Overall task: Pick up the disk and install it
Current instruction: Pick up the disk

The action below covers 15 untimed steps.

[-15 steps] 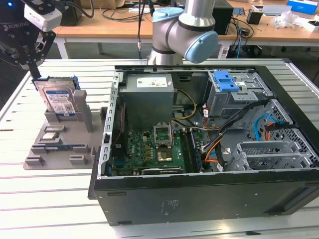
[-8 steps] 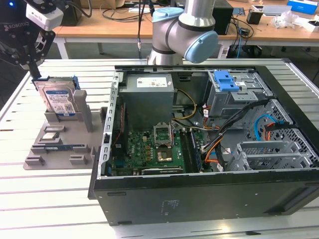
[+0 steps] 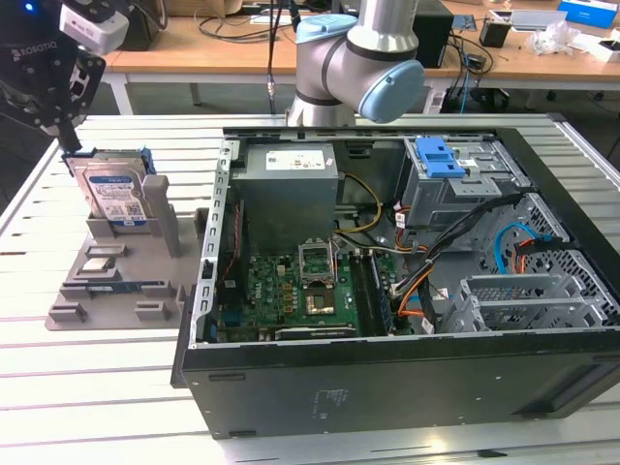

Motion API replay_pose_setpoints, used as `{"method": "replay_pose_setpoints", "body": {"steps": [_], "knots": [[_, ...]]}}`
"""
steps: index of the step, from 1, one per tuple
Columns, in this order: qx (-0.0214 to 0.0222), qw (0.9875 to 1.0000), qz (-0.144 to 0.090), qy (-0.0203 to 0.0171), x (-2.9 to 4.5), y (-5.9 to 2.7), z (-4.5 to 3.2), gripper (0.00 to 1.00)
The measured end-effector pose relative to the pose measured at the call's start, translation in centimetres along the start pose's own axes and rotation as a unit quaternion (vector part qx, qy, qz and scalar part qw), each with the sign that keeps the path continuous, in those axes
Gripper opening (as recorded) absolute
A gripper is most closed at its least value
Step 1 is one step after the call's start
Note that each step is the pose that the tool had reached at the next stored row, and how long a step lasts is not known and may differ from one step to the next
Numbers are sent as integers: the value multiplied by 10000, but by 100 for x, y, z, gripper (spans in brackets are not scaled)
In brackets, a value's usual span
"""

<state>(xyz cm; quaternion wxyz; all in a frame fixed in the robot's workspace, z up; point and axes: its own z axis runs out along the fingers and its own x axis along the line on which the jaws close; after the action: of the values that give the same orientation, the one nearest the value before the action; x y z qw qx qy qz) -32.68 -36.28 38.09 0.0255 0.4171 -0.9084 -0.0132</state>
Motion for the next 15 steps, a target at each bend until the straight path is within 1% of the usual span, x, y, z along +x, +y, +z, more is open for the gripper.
{"method": "replay_pose_setpoints", "body": {"steps": [2,3,4,6,7,10,11,12,13,14,15], "knots": [[1,9998,-220,1,0,0,1,11],[6,9993,-374,9,0,-1,1,11],[13,9984,-563,17,0,-1,2,11],[20,9970,-772,27,0,-1,2,11],[25,9957,-929,34,0,-1,3,11],[33,9933,-1151,44,0,-1,3,11],[35,9928,-1199,46,0,-1,3,11],[37,9919,-1266,50,-1,-1,2,11],[40,9907,-1358,54,-1,-1,3,11],[42,9898,-1420,57,-1,-1,3,11],[44,9892,-1462,59,-1,0,3,11]]}}
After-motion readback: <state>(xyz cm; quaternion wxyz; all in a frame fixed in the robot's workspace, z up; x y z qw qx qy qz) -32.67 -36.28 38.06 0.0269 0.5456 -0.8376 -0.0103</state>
